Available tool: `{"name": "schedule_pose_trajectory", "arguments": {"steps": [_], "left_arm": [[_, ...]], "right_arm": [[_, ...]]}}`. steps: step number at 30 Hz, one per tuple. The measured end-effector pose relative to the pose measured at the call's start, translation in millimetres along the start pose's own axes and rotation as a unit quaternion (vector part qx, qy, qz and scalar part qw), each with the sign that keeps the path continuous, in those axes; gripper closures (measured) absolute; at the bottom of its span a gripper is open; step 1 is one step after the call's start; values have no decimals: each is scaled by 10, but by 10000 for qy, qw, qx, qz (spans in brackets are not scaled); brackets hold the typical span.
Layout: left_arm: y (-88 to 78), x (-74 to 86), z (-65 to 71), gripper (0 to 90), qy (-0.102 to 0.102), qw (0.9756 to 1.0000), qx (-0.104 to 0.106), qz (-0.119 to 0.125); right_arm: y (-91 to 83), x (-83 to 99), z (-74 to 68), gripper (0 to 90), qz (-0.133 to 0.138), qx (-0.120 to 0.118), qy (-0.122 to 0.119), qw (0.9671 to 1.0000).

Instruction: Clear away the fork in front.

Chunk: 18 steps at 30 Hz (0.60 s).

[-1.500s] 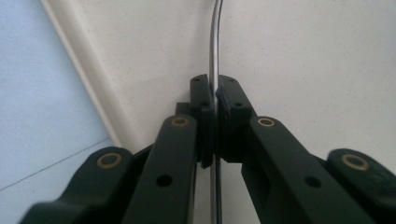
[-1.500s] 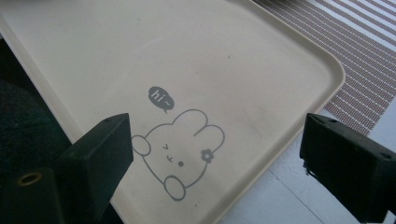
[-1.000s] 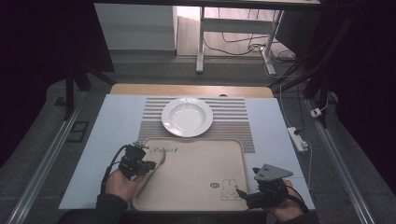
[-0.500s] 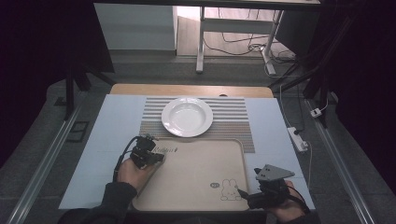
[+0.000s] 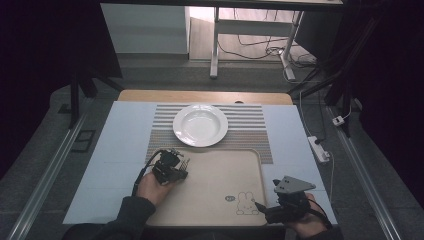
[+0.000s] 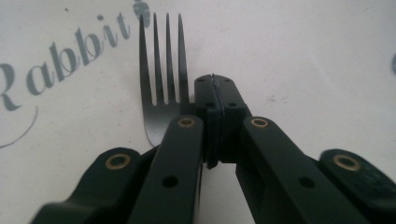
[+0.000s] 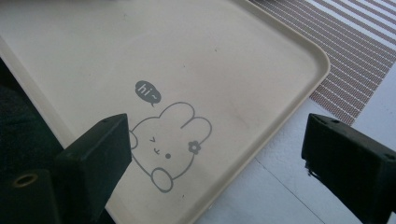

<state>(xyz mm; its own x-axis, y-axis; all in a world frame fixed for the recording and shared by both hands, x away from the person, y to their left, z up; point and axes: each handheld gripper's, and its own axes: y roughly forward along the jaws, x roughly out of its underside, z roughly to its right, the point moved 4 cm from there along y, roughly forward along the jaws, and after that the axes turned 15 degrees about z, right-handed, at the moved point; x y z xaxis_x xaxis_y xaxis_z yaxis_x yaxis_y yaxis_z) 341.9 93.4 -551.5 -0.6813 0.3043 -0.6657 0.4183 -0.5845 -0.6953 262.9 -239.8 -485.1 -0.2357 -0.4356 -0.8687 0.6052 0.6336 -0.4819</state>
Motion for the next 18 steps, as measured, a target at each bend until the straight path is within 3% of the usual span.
{"name": "schedule_pose_trajectory", "arguments": {"steps": [8,18], "left_arm": [[-26,2,-71,891,-78,9998,-184,54],[-126,13,-295,890,-289,9982,-515,65]], "right_arm": [[11,8,3,70,-9,-51,122,9999],[16,15,7,65,-29,-79,141,9999]]}}
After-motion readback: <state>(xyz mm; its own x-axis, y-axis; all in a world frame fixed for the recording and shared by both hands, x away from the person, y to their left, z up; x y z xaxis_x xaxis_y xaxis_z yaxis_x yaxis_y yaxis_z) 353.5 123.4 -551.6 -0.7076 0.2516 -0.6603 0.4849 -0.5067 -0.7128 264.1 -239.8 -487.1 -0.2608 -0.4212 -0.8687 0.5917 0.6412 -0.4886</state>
